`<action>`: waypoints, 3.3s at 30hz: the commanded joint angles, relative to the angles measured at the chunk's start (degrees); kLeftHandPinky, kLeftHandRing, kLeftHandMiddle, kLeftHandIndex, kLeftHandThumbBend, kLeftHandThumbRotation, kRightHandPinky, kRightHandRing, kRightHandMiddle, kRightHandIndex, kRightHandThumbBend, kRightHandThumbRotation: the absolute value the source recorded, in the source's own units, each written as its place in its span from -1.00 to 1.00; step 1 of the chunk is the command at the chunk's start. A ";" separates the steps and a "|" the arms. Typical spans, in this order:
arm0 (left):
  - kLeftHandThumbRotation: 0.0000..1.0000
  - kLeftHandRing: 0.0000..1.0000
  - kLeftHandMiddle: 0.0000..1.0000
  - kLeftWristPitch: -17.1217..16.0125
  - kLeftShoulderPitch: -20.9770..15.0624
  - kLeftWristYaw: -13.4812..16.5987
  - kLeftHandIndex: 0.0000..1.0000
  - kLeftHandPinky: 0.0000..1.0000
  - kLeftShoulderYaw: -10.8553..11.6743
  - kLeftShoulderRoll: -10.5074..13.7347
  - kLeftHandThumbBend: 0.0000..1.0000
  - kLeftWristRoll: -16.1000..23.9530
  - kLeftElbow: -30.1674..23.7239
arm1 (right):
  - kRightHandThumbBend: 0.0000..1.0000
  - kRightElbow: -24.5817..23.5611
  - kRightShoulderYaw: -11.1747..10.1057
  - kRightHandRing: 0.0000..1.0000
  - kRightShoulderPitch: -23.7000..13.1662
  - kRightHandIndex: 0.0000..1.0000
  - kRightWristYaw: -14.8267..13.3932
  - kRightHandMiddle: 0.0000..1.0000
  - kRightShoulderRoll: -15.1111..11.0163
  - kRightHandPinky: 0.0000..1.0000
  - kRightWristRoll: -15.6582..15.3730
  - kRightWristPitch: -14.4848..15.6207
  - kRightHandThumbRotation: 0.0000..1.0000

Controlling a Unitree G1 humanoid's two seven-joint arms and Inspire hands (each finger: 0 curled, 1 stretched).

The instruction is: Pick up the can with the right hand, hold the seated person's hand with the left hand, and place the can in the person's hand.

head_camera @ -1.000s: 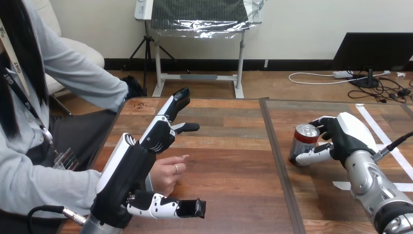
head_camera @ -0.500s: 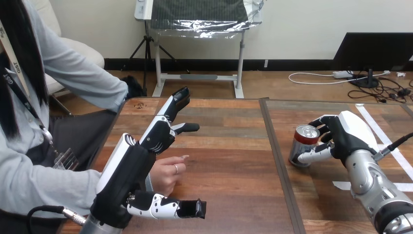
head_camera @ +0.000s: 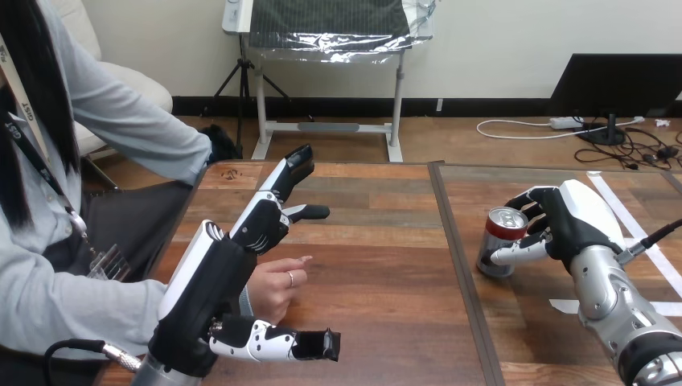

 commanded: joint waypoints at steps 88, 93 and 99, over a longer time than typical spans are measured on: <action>-0.10 0.91 0.99 0.11 -1.25 2.78 0.88 0.48 0.95 0.36 1.00 3.32 -2.25 | 0.55 -3.10 -4.29 -0.11 -0.60 0.10 -1.64 -0.01 -0.22 -0.22 7.35 -8.35 -1.00; -0.09 0.91 0.99 0.51 -1.08 2.68 0.88 0.46 0.63 0.55 1.00 2.86 -2.58 | 0.55 -3.44 -4.57 -0.13 -0.45 0.09 -1.87 -0.02 -0.15 -0.24 7.98 -8.86 -1.00; -0.10 0.90 0.98 0.49 -1.00 3.33 0.87 0.47 1.04 0.41 1.00 3.47 -2.50 | 0.55 -4.01 -5.02 -0.14 -0.33 0.08 -1.67 -0.02 -0.04 -0.25 8.56 -9.85 -1.00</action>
